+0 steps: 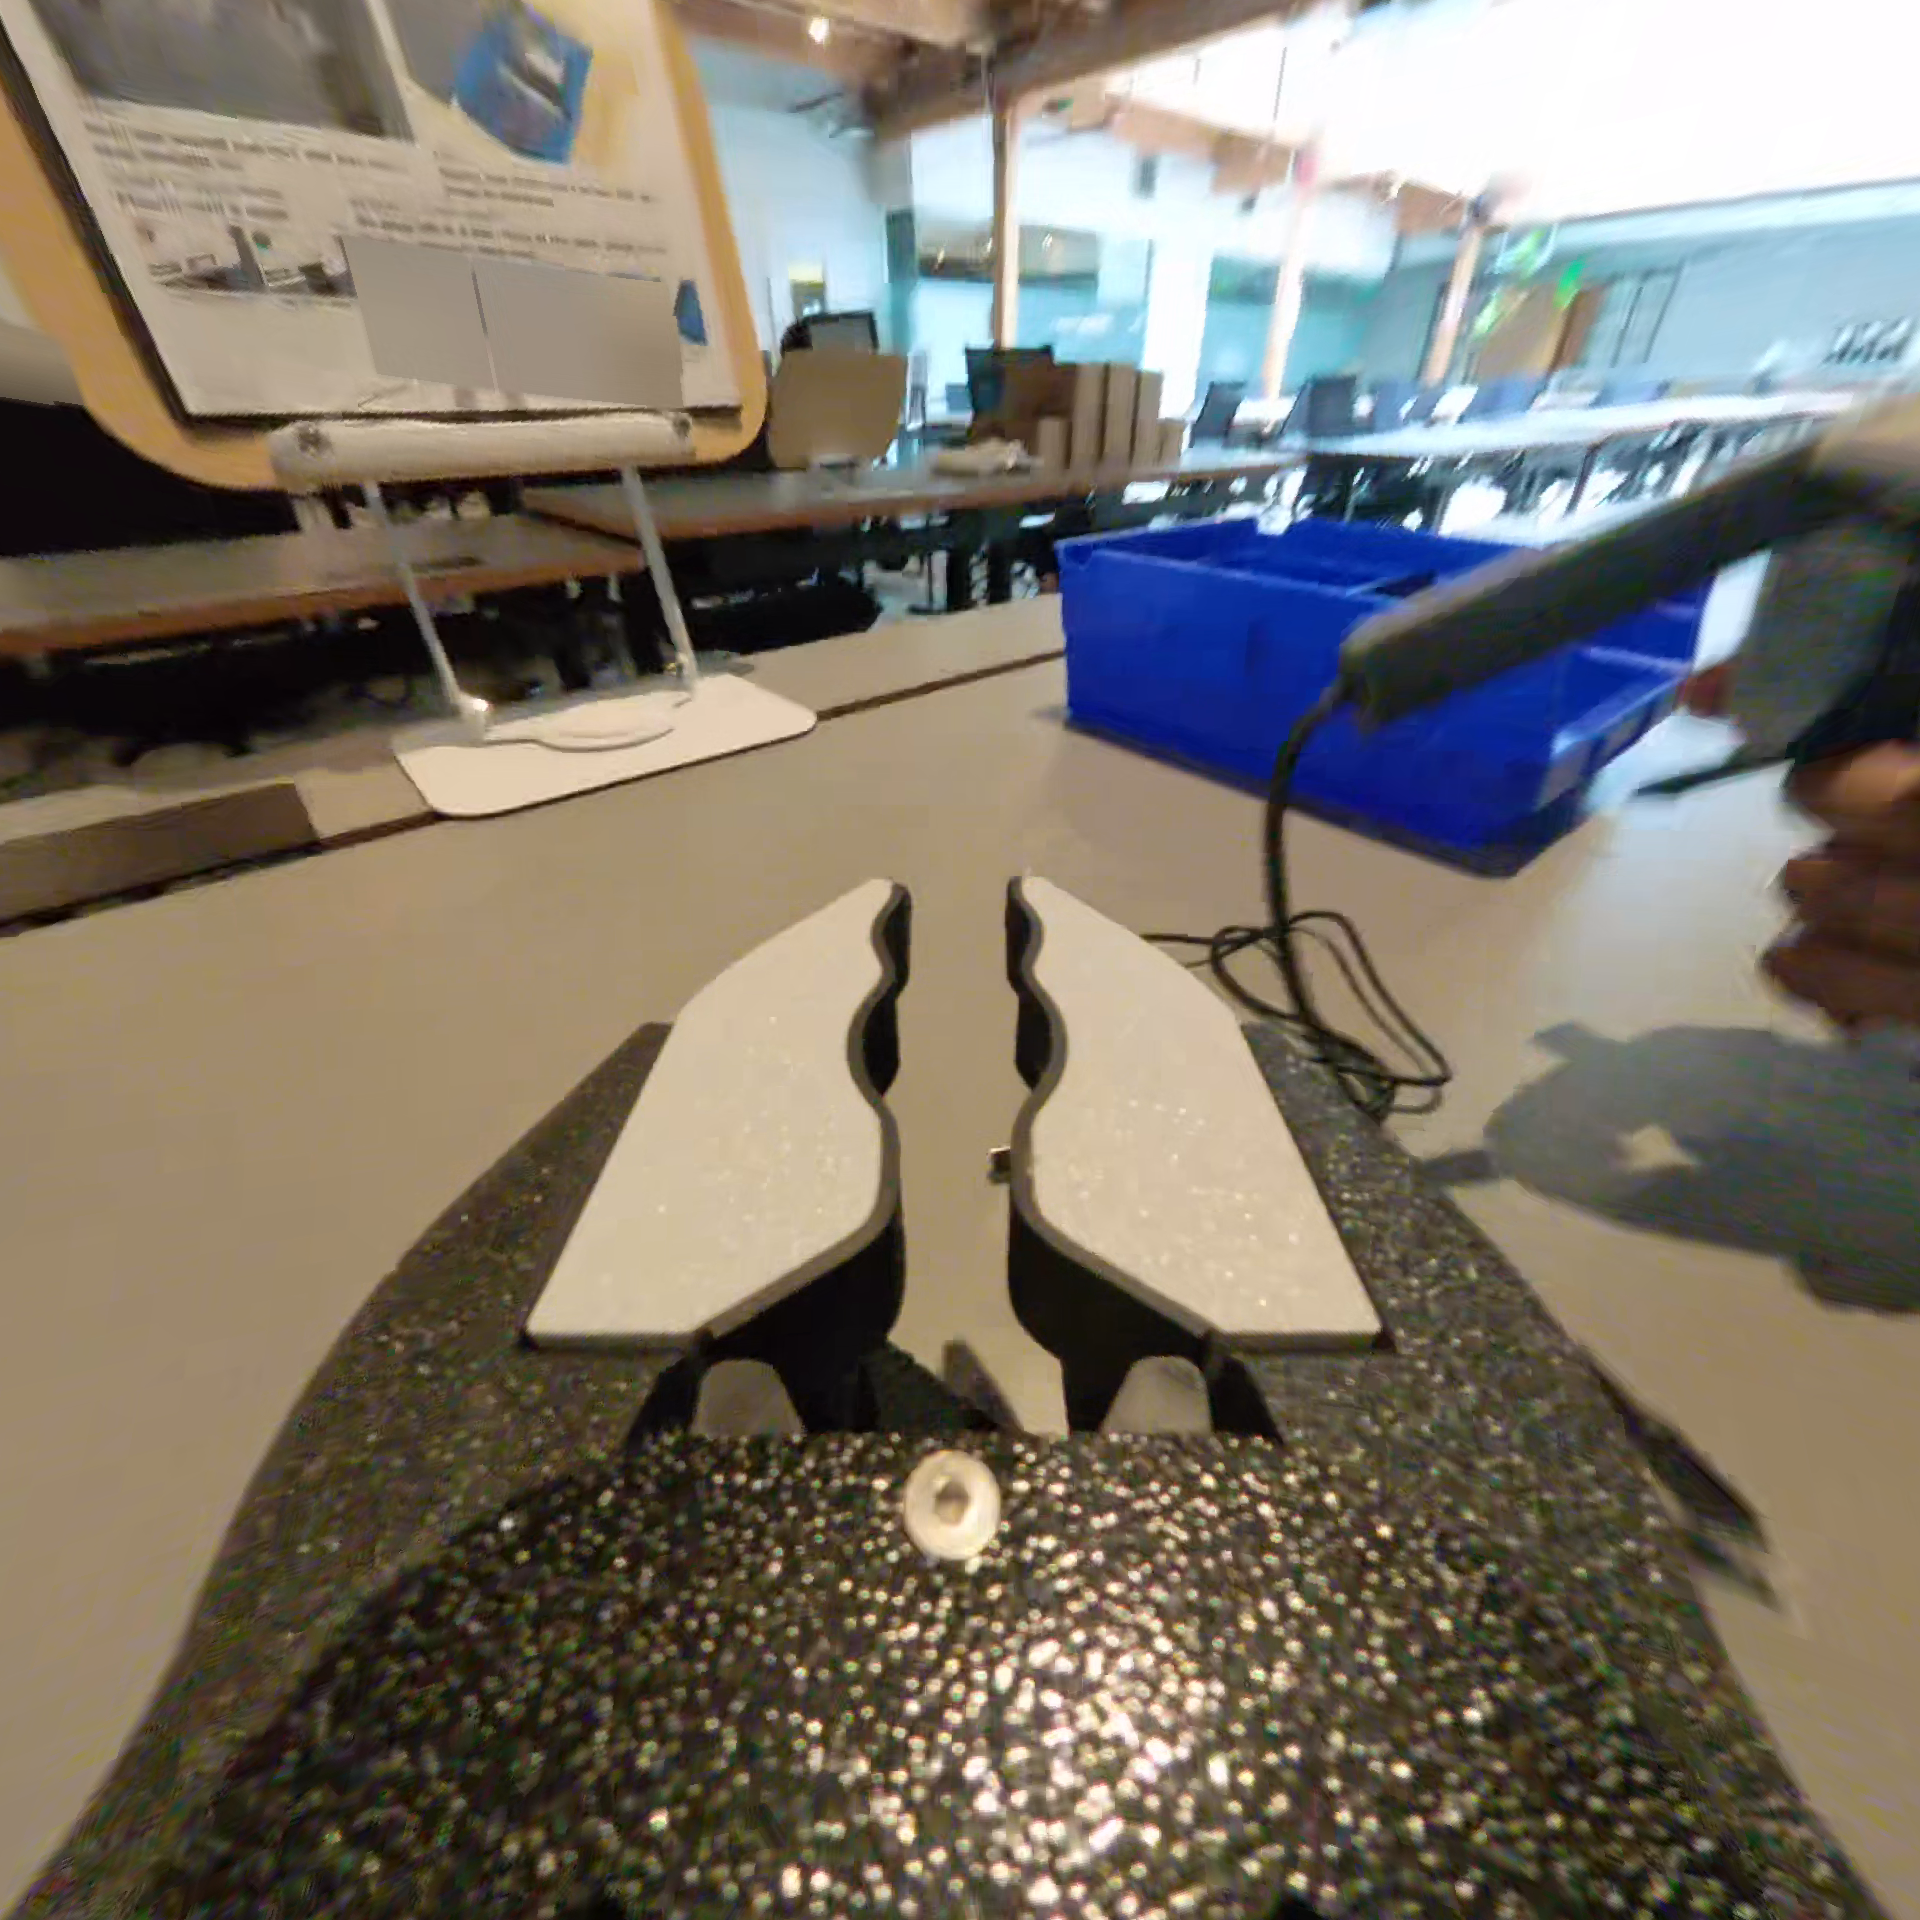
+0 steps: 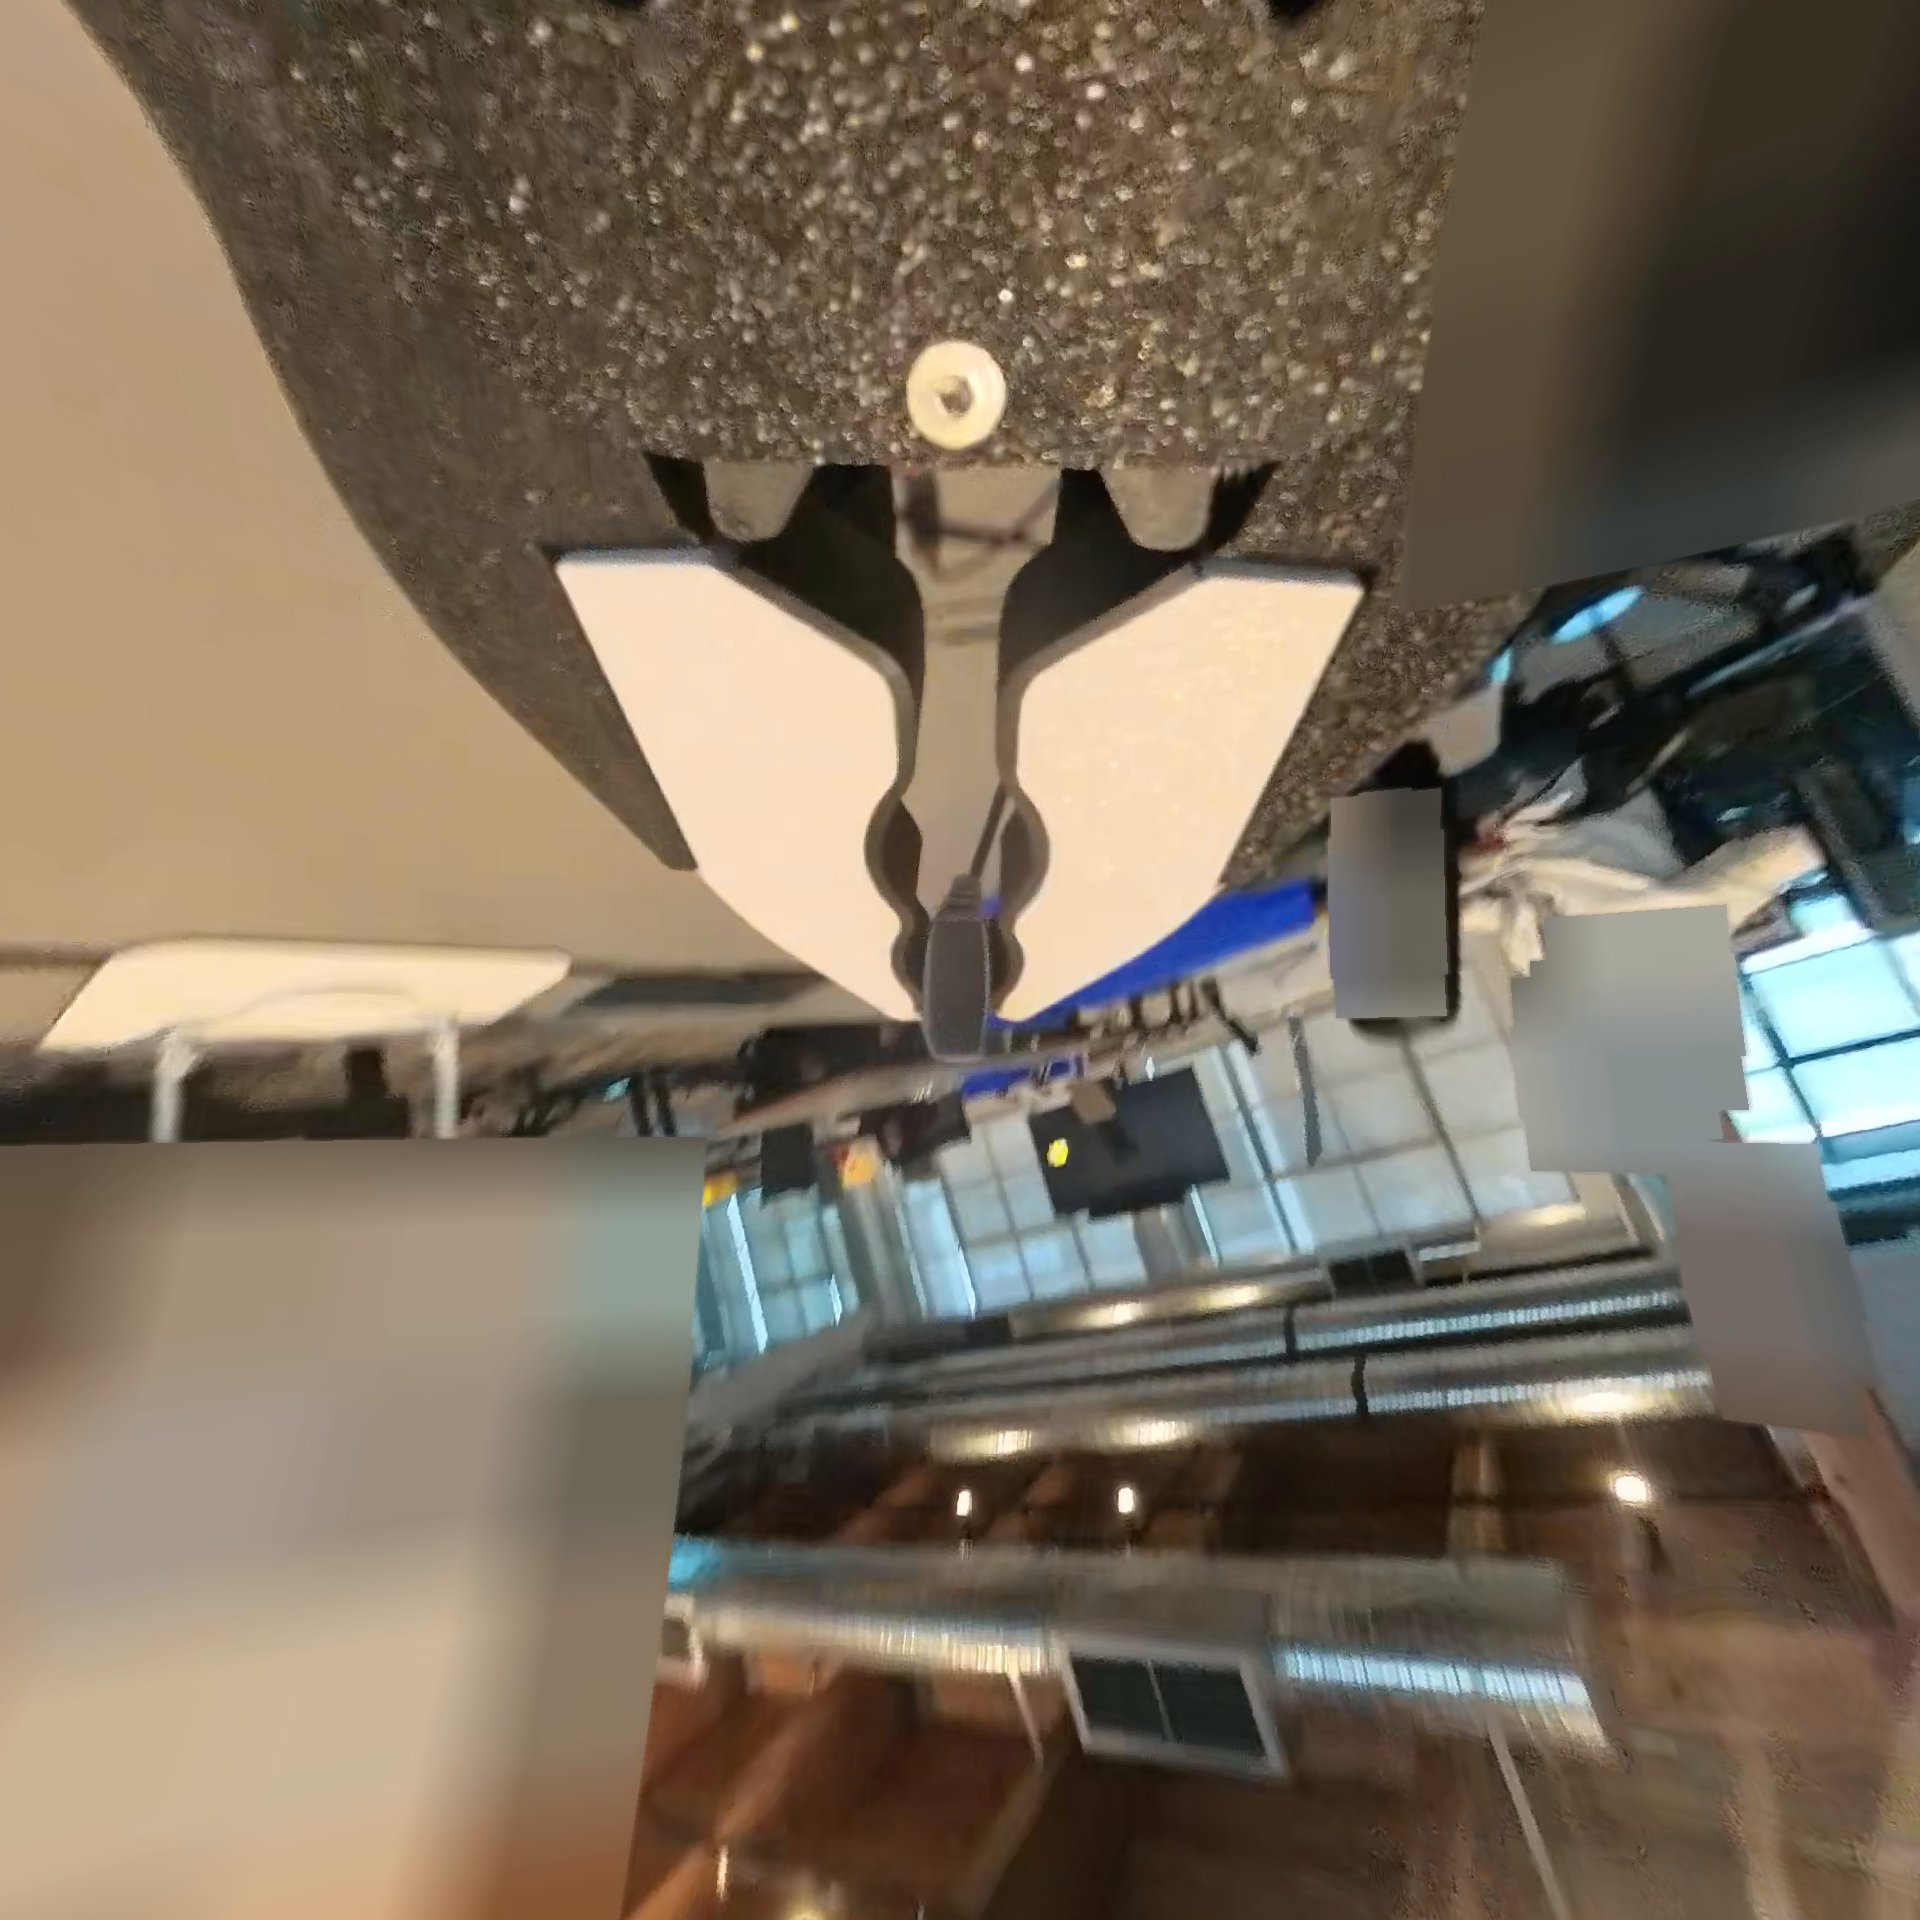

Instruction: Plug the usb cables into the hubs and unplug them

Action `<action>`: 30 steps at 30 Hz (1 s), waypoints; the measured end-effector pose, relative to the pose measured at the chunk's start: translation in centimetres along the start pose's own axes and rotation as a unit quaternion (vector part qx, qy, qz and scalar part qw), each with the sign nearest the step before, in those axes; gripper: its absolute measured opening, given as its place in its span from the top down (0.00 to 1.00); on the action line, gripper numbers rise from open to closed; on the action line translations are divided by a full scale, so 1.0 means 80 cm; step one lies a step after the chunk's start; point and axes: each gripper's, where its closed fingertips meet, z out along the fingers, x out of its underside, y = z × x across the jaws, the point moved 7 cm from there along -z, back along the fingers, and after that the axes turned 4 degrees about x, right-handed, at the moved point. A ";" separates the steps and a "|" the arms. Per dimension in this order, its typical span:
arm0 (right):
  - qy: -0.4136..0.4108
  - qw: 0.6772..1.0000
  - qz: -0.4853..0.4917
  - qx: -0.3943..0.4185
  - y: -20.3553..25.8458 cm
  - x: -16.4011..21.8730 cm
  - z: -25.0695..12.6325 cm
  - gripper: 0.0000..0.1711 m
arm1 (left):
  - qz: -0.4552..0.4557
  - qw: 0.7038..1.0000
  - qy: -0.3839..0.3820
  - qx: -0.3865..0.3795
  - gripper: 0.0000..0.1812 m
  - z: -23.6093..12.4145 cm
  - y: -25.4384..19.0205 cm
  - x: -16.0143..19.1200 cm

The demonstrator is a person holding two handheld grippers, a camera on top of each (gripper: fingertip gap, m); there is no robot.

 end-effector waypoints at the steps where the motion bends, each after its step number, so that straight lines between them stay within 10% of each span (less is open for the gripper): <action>1: -0.028 0.999 -0.015 0.004 0.001 -0.021 -0.005 0.94 | 0.016 1.000 0.008 -0.005 0.91 0.002 -0.003 0.001; 9: -0.158 0.952 -0.200 0.170 -0.037 -0.207 -0.015 0.94 | 0.150 0.984 0.093 -0.038 0.92 0.014 -0.020 0.018; 15: -0.075 0.880 -0.289 0.368 -0.157 -0.291 0.036 0.94 | 0.191 0.970 0.137 -0.063 0.92 0.017 -0.020 0.028; 24: -0.045 0.854 -0.172 0.489 -0.299 -0.244 0.040 0.94 | 0.226 0.955 0.180 -0.064 0.93 0.023 -0.024 0.039; 30: 0.169 0.778 -0.250 0.551 -0.353 -0.163 0.039 0.94 | 0.237 0.946 0.209 -0.068 0.93 0.025 -0.025 0.045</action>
